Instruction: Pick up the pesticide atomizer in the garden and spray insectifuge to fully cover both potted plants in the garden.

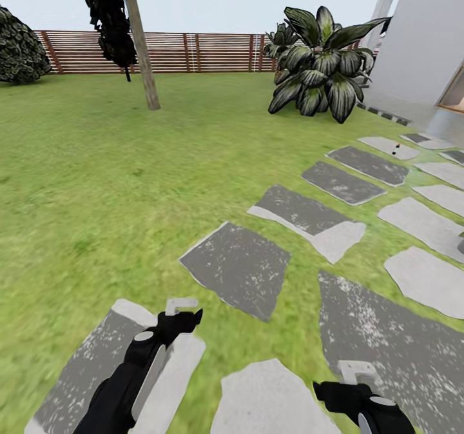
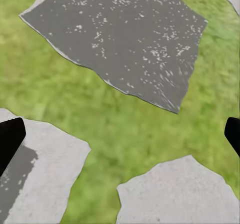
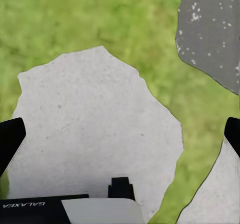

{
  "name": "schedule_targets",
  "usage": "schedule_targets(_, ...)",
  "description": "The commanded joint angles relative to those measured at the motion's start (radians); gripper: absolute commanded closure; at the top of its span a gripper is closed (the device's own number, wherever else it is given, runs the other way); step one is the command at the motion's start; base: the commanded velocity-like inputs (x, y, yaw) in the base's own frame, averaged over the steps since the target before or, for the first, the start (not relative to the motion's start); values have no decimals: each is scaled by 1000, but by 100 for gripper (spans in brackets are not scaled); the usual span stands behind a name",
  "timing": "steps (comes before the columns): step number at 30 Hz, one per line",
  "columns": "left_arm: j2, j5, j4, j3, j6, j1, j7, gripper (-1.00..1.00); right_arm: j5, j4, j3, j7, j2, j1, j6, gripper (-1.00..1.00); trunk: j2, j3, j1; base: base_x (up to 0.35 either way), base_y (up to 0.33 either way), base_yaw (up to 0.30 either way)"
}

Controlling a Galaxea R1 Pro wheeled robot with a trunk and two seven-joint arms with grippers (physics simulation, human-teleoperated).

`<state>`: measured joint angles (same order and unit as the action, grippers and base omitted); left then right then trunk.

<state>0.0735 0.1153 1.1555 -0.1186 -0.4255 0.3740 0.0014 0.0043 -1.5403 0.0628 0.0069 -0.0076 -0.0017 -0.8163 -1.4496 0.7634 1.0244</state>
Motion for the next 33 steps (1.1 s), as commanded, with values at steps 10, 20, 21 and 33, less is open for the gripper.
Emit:
schedule_targets(10, 0, 9, 1, 0, -6, 0, 0, -100, 0, -1, 0, 1, 0, 0, -4, -100, 0, 1, 1, 340, 0, 0)
schedule_targets(20, 0, 9, 1, 0, -6, 0, 0, -100, 0, -1, 0, 1, 0, 0, -4, -100, 0, 1, 1, 340, 0, 0)
schedule_targets(21, 0, 9, 1, 0, -6, 0, 0, -100, 1, -1, 0, 1, 0, 0, -4, -100, 0, 1, 1, 340, 0, 0)
schedule_targets(33, 0, 9, 1, 0, -6, 0, 0, -100, 0, -1, 0, 1, -1, 0, -4, -100, 0, 1, 1, 340, 0, 0)
